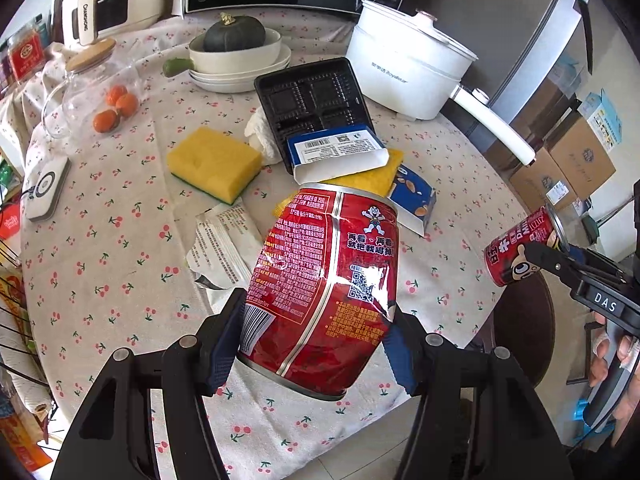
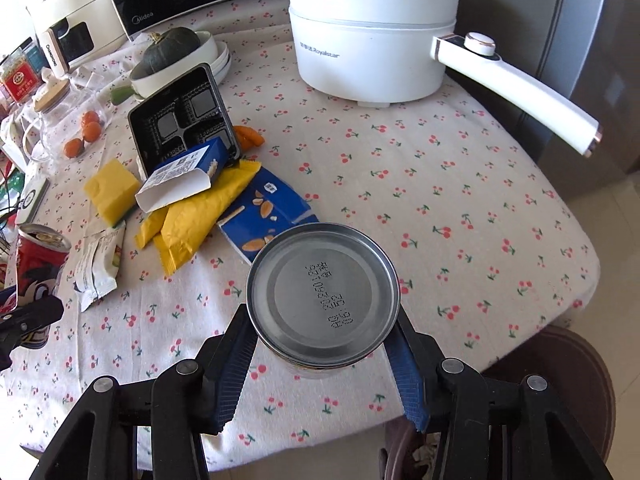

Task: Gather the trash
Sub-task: 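Carry both cans over the brown bin and open both grippers to drop them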

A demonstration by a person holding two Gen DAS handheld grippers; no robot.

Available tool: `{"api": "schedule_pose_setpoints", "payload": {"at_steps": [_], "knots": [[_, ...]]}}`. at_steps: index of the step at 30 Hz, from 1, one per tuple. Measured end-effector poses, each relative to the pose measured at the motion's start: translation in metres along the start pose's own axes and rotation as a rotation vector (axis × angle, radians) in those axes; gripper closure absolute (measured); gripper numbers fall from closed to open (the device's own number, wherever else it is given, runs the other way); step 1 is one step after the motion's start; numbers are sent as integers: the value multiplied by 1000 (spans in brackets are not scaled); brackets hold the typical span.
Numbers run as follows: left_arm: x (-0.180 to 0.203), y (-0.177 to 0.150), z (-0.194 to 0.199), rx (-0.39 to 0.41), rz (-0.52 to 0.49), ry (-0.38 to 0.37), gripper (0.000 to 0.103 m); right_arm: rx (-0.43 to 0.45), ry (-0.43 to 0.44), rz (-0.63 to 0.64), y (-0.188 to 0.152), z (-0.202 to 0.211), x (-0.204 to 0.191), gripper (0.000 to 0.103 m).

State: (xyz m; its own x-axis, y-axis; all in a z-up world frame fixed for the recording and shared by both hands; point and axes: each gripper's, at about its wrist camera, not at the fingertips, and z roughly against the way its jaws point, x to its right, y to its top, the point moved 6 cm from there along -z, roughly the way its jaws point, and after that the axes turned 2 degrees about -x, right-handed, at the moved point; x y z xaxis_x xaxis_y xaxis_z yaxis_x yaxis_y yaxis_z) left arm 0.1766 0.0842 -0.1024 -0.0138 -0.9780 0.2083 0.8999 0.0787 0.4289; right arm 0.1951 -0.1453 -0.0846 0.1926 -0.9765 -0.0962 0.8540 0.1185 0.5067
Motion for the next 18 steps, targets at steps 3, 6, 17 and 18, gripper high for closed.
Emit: {"api": "schedule_pose_setpoints", "payload": {"at_steps": [3,6,17,18], "knots": [[10,-4,0,0,-26,-3,37,0,-4,-18,-15,9,10,48],[18,-7,-1,-6,-38,-14,37,-2,-8,-48,-30,14,24,48],[46,-19,-1,-11,-104,-30,37,-24,-45,-145,-83,33,94,47],[50,-19,-1,-11,-110,-32,38,-30,-54,-152,-89,33,102,47]]}}
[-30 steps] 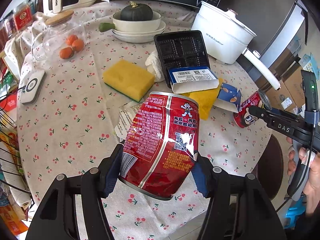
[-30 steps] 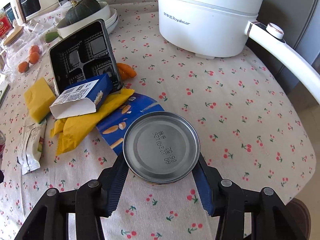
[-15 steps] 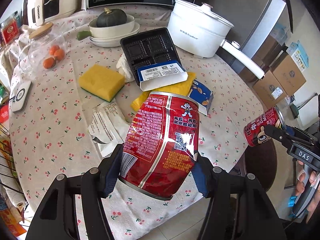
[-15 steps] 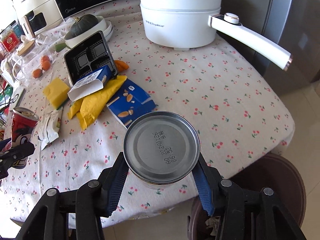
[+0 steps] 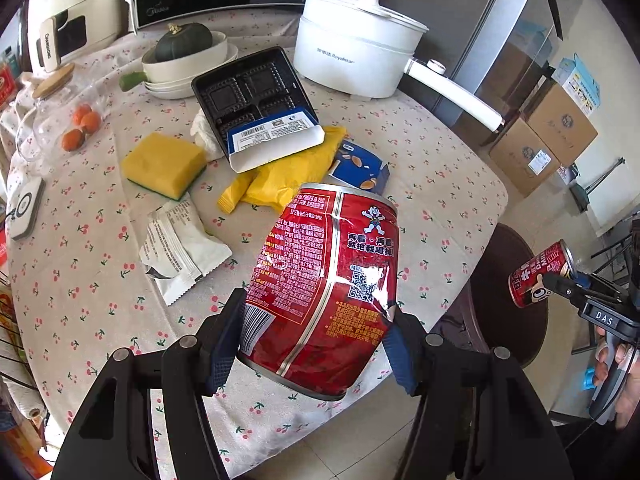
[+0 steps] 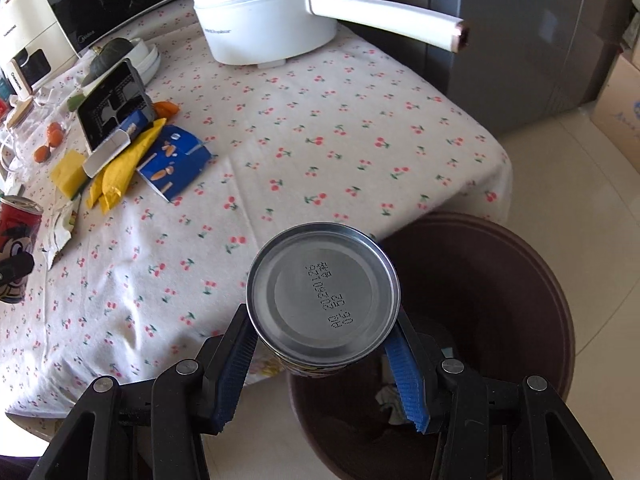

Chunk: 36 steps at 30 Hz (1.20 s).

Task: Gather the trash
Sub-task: 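Carry both cans over the brown bin and open both grippers to drop them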

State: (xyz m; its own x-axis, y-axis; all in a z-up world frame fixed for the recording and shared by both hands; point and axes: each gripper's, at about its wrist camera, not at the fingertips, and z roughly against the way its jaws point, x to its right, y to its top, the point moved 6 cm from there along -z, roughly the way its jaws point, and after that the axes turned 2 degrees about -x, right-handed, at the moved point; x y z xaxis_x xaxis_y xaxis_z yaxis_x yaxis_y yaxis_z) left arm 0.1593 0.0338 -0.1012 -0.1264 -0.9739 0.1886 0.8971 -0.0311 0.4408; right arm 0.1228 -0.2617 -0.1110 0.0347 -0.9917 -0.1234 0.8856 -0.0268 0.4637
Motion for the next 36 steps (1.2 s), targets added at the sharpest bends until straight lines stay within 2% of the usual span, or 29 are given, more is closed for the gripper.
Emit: {"api": "schedule_pose_setpoints", "payload": {"at_steps": [7,14,20,27,36], "knots": [[37,1,-12,-16,-56,-29,37,-22,-43,-77,-27,3,58,47],[93,2,-26,-25,-119,-71,37,-28,-68,-122,-49,10,98,47],[146,-1,-43,-38,-185,-113,37,-21,-84,-141,-59,18,117,47],[206,-18,-65,-75,-306,-160,37,-16,-104,-176,-69,24,141,47],[243,-38,-96,-129,-417,-175,37,-23,-118,-191,-79,27,158,47]]}}
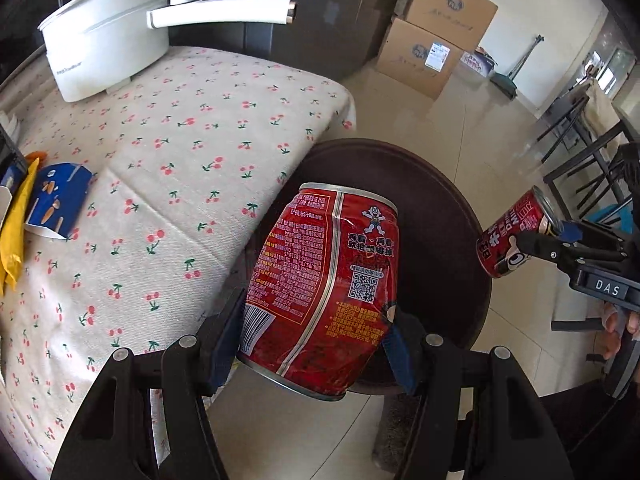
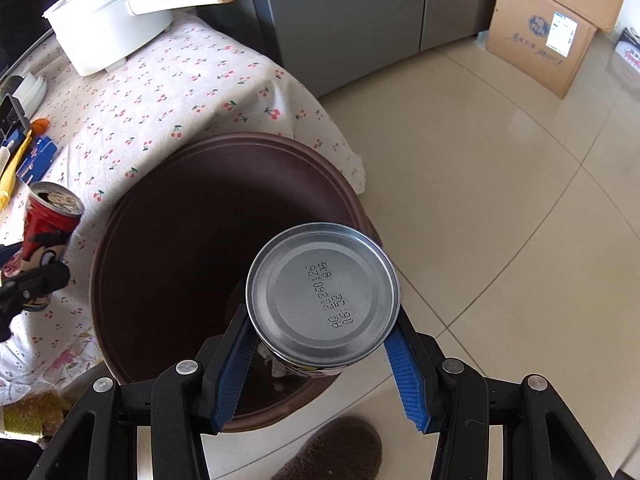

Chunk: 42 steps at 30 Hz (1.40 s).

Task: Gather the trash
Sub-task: 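Carry both cans over the brown bin and open both grippers to drop them, then move both tools back over the table toward the remaining wrappers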

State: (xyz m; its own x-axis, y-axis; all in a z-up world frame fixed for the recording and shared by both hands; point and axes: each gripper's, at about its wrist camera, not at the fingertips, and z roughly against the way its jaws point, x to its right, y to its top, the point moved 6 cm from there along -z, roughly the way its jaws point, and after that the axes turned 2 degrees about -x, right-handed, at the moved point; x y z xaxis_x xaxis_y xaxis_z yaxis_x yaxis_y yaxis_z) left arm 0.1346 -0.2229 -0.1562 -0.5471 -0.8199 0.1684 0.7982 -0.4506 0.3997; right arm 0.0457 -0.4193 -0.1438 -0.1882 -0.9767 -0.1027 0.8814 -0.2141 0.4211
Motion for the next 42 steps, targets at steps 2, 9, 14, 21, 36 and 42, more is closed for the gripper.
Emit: {"api": "schedule_pose_setpoints", "payload": {"at_steps": [2,9,14,21,36,42], "knots": [[1,-2,-8,-32,-8,7,37,0,0,0,0,0,1,47],[-13,-5,-12,-58,14,75,19,-1,3,17,2,-2,-7,47],[-26,-6,-3,-50,48,88,18,-7,4,38,4,-4,-16,47],[-50,-8,13,-29,97,117,18,-15,3,53,5,-8,-23,47],[-89,-19,48,15,127,200,1,-16,29,29,13,-16,-37,25],[-101,-23,59,27,157,205,1,-18,37,45,17,-16,-50,24]]}}
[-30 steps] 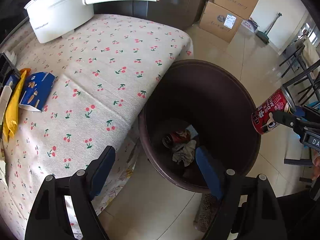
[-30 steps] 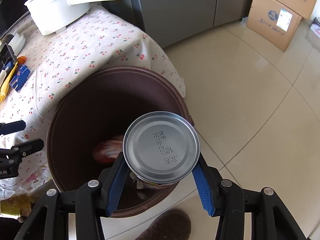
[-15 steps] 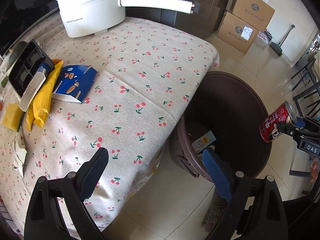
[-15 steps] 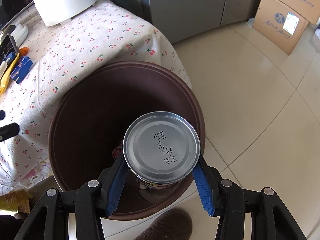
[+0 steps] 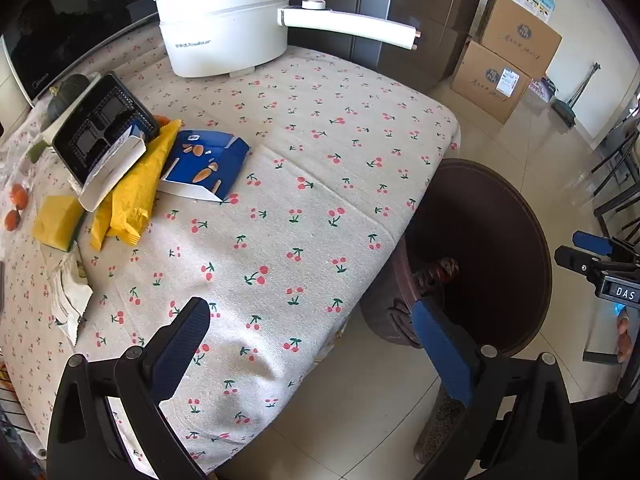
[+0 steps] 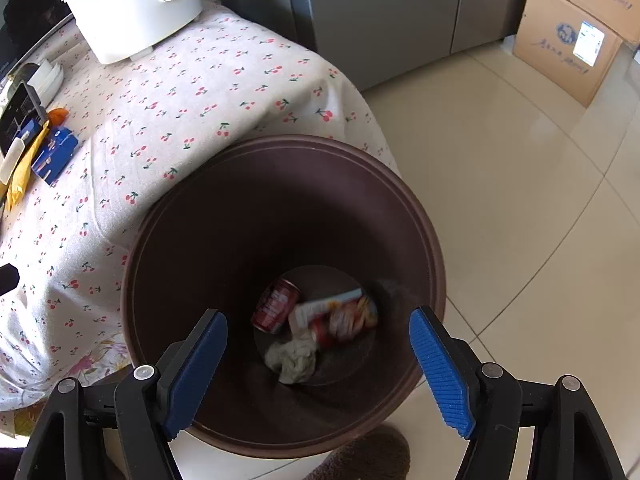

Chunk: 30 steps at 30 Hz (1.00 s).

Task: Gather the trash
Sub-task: 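Move both tools back over the table toward the remaining wrappers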

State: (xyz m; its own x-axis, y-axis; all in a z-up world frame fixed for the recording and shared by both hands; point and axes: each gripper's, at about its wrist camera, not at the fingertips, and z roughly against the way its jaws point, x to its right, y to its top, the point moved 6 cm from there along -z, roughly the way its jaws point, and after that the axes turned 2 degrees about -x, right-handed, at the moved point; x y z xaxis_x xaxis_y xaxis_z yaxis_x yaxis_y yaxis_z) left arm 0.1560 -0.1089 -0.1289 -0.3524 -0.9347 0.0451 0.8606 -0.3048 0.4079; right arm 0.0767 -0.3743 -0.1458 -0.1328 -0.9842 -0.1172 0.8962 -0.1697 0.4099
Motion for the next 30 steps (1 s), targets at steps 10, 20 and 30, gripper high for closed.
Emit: {"api": "schedule_pose_setpoints", "payload": {"at_steps": [10,20,30], "knots": [[-33,-6,11,9,61,23,1,8,7,28,9,0,-23,23],[-71,-13,25,24,144,31,1,25,30,99,22,2,-72,22],[-120,-27,36,29,218,67,1,42,54,171,38,1,-127,21]]}}
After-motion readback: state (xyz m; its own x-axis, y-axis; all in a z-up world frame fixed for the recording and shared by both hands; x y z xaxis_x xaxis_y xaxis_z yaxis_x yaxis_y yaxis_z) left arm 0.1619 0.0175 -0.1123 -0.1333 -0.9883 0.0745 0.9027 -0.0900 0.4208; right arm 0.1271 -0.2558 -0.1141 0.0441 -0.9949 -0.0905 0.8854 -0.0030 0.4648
